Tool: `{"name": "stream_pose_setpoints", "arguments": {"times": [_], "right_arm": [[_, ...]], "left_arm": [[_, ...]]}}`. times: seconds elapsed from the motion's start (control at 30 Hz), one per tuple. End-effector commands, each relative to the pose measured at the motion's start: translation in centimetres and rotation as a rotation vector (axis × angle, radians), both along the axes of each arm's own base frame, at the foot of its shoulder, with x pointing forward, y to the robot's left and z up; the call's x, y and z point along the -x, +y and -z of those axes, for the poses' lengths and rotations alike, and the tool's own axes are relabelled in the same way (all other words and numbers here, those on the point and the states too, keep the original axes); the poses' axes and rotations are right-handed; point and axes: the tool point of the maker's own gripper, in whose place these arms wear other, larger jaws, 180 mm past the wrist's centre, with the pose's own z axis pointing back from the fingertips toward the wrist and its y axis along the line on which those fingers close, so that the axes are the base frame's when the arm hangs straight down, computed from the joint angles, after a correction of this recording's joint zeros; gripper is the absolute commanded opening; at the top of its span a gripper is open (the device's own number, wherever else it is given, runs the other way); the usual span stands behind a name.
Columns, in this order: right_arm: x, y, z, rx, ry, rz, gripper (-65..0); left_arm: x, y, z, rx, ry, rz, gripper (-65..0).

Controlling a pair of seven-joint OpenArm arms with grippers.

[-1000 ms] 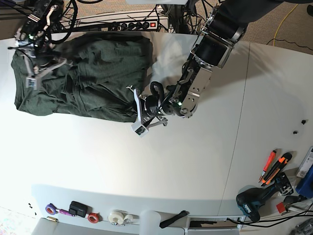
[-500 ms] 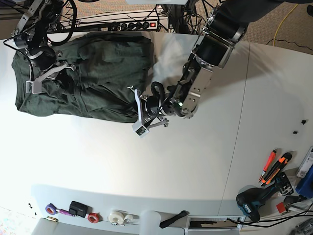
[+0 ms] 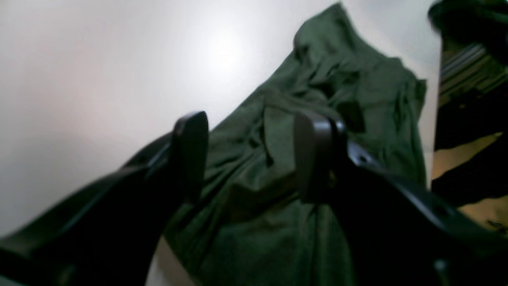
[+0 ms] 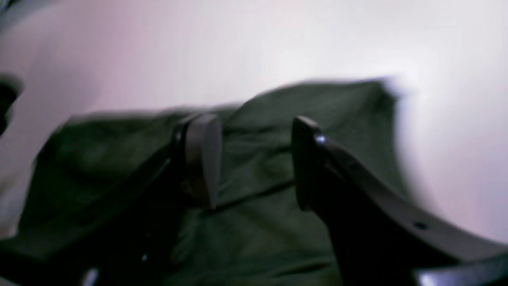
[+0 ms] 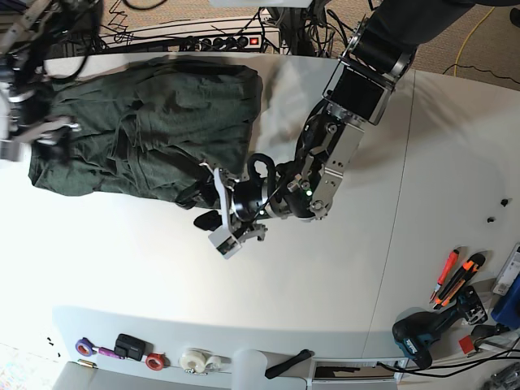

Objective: Layout the t-shirt on the table in an organized manner, then fold the t-shirt properly
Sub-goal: 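Pull the shirt edges apart with both grippers to flatten the bundle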

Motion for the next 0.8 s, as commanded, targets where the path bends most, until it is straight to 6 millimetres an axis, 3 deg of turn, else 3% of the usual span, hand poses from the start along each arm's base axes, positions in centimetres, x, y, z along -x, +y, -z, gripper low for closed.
{"name": "stream_pose_setpoints", "arguments": {"times": [0.0, 0.2, 0.33, 0.5, 0.63, 0.77], "right_arm": [[0.0, -1.7, -2.6, 0.064, -0.06, 0.024, -36.3], [2.3, -9.9, -4.7, 0.182, 0.044, 0.136, -36.2], [2.2, -14.6, -4.3, 0.089, 0.066, 0.165, -36.2], [1.8, -17.5, -1.5, -0.154, 0.09, 0.111, -36.2], [1.7, -19.4, 0.8, -0.38, 0.068, 0.19, -35.7], [0.8, -19.2, 2.8, -0.491, 0.08, 0.206, -35.7]], "left_arm": [[-0.6, -0.6, -2.5, 0.042, -0.047, 0.01, -30.4], [-0.2, -0.5, -1.8, 0.001, -0.031, 0.026, -30.4], [-0.2, -0.5, -1.8, 0.001, -0.03, 0.026, -30.4], [-0.2, -0.5, -1.8, 0.001, -0.031, 0.027, -30.4], [-0.2, -0.5, -1.8, 0.0, -0.031, 0.027, -30.4], [-0.1, -0.5, -1.7, -0.005, -0.029, 0.032, -30.4]]}}
